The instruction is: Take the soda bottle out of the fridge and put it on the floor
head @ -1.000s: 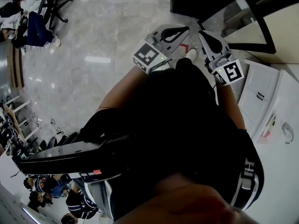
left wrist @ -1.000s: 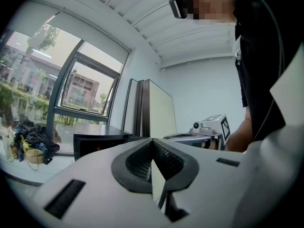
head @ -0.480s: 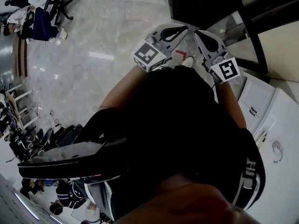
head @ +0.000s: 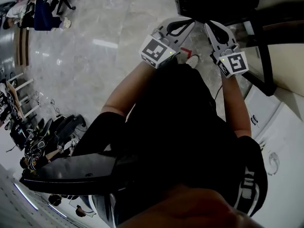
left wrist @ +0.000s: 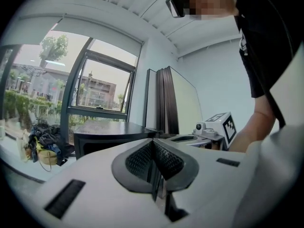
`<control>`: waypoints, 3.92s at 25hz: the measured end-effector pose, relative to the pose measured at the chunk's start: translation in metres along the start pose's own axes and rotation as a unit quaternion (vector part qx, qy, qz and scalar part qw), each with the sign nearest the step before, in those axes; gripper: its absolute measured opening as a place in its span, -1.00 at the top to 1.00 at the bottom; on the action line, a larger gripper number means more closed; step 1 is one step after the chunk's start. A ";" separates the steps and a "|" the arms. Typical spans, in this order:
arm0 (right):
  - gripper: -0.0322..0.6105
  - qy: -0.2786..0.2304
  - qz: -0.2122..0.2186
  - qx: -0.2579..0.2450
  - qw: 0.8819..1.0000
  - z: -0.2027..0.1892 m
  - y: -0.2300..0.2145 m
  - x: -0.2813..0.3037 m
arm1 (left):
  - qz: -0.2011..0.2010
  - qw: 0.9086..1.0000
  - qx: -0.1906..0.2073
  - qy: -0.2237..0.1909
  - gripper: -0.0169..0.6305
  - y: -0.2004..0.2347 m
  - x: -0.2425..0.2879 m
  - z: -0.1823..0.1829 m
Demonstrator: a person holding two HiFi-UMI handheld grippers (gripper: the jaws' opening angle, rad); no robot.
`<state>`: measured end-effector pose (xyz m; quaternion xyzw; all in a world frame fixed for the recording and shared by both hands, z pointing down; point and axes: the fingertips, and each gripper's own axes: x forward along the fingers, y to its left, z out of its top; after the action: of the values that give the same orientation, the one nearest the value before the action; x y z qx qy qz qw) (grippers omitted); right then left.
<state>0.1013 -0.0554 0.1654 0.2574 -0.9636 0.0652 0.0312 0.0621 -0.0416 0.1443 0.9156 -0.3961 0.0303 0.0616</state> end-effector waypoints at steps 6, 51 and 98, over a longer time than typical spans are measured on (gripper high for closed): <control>0.85 -0.004 -0.032 0.009 0.999 -0.046 -0.070 0.066 | 0.015 0.999 -0.026 -0.012 0.96 0.078 0.043 -0.043; -0.18 0.010 -0.297 -0.016 0.955 -0.201 -0.301 0.206 | 0.027 0.998 -0.064 -0.014 0.96 0.205 0.181 -0.194; -0.09 0.026 0.026 -0.020 0.999 -0.306 -0.037 0.233 | 0.257 0.962 -0.087 -0.004 0.96 0.221 -0.036 -0.332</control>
<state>-0.0743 -0.1584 0.4941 0.2302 -0.9699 0.0528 0.0593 -0.1261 -0.1200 0.4891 0.7741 -0.6197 0.0067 0.1296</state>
